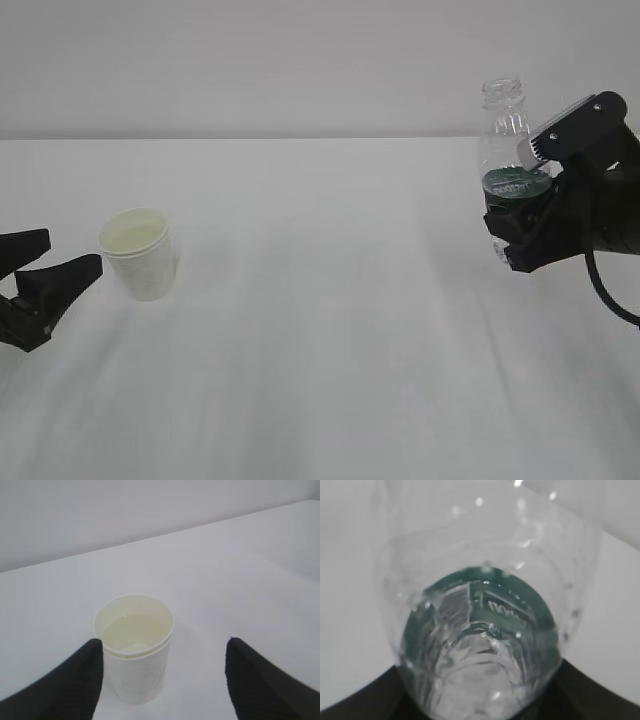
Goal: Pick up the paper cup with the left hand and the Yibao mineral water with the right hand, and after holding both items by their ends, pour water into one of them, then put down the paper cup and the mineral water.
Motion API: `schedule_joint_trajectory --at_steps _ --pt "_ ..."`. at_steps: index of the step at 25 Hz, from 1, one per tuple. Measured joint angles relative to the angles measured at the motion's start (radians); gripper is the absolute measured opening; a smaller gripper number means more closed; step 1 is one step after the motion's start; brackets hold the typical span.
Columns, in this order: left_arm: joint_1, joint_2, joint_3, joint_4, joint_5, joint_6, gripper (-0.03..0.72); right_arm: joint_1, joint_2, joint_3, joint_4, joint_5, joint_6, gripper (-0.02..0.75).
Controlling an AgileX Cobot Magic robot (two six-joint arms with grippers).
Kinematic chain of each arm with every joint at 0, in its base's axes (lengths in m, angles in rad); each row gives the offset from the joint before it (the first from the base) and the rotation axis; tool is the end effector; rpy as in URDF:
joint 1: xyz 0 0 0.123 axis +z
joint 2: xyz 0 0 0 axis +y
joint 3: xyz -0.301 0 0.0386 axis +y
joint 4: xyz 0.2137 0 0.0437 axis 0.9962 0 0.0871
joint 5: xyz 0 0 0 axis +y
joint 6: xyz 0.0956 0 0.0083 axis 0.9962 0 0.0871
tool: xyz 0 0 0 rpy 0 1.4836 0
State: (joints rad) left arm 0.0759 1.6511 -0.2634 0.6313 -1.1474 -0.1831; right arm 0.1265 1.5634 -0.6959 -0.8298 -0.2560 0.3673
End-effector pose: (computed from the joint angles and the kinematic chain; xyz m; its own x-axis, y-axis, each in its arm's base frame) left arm 0.2264 -0.0346 0.1986 -0.1849 0.0777 -0.9797 0.4803 0.8769 -0.0211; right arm 0.2809 0.0538 0.2359 -0.3902 -0.4768 -0.7877 -0.4928 0.8308 -0.2588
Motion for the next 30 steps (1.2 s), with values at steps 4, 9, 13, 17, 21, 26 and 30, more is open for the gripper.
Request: schedule_joint_trajectory --at_steps 4,9,13,17,21,26,30 --pt "0.000 0.000 0.000 0.000 0.000 0.000 0.539 0.000 0.003 0.020 0.070 -0.027 -0.064 0.411" --pt "0.000 0.000 0.000 0.000 0.000 0.000 0.536 0.000 0.010 0.040 0.150 -0.057 -0.129 0.411" --pt "0.000 0.000 0.000 0.000 0.000 0.000 0.536 0.000 0.011 0.073 0.265 -0.098 -0.215 0.411" --pt "0.000 0.000 0.000 0.000 0.000 0.000 0.535 0.000 0.011 0.149 0.465 -0.227 -0.339 0.411" --pt "0.000 0.000 0.000 0.000 0.000 0.000 0.529 0.000 0.011 0.200 0.618 -0.347 -0.409 0.411" --pt "0.000 0.000 0.000 0.000 0.000 0.000 0.526 0.000 0.018 0.207 0.674 -0.366 -0.426 0.411" --pt "0.000 0.000 0.000 0.002 0.000 0.000 0.523 0.000 0.087 0.211 0.719 -0.413 -0.430 0.411"
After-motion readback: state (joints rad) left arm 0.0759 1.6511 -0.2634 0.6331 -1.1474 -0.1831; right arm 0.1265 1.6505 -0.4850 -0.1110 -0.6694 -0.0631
